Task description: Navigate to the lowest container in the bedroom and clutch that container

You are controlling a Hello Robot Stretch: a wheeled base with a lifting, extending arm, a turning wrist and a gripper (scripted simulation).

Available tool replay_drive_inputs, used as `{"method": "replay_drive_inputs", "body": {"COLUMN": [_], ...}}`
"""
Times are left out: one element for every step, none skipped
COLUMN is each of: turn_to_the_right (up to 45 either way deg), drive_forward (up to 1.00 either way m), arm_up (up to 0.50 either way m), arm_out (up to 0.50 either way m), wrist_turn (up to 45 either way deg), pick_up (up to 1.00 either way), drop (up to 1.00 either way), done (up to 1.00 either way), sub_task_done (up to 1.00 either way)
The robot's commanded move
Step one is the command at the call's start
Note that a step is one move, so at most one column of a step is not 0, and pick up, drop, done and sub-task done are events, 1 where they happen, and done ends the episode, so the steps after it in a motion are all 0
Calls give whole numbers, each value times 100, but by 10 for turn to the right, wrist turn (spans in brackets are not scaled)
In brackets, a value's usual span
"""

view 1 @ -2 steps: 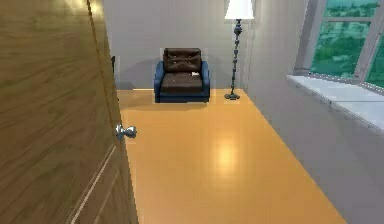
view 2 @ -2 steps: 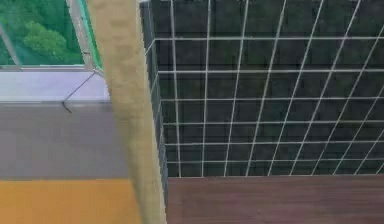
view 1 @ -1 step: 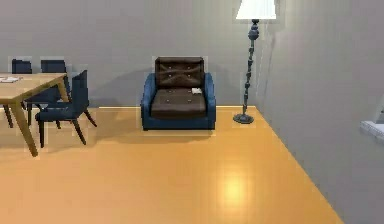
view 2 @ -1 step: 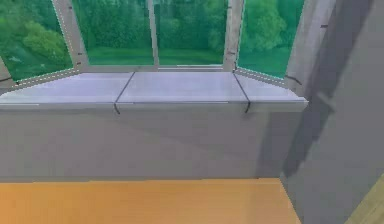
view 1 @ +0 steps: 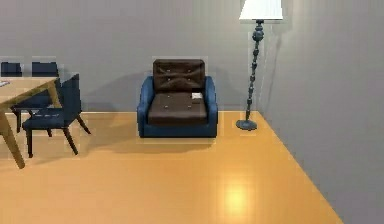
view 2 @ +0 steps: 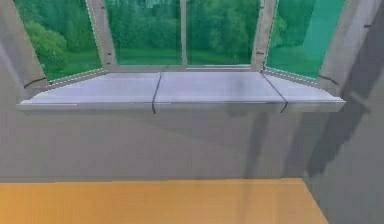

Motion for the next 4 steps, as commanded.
{"method": "replay_drive_inputs", "body": {"turn_to_the_right": [0,-450,-450,0], "drive_forward": [35,0,0,80], "arm_up": [0,0,0,0], "arm_out": [0,0,0,0], "wrist_turn": [0,0,0,0], "pick_up": [0,0,0,0], "drop": [0,0,0,0], "done": [0,0,0,0], "sub_task_done": [0,0,0,0]}}
